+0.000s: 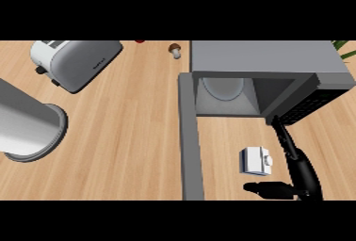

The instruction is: Pick up the milk, place it into the microwave and close the microwave

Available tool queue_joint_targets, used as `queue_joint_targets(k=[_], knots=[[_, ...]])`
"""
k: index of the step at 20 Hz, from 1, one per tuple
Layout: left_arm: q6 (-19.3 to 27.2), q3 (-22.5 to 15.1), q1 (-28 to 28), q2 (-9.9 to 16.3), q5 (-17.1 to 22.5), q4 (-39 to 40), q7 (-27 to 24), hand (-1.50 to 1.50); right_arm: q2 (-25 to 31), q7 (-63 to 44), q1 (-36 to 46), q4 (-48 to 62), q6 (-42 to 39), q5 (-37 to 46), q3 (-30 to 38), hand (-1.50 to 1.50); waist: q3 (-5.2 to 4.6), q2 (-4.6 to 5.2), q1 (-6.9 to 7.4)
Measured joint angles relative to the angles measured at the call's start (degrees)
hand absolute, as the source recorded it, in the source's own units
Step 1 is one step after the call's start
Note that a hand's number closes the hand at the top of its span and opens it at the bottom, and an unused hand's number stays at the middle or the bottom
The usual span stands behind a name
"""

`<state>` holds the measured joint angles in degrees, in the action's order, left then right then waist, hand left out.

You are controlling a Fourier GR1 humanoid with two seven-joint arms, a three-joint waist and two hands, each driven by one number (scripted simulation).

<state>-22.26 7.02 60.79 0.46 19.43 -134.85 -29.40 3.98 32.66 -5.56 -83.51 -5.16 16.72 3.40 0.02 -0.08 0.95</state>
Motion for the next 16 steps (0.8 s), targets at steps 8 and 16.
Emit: queue_joint_targets(k=[8,16], knots=[[-1.8,2.8,0.0,-0.1,2.3,0.5,-0.2,-1.5,0.9,7.7,3.8,13.3,-0.7,0.9,0.1,-1.5,0.02,0.04,-0.12],[-2.4,3.0,0.4,-0.3,2.6,0.7,-0.4,-1.5,1.7,15.3,7.8,27.1,3.0,3.4,1.5,1.5,-0.01,0.03,-0.08]])
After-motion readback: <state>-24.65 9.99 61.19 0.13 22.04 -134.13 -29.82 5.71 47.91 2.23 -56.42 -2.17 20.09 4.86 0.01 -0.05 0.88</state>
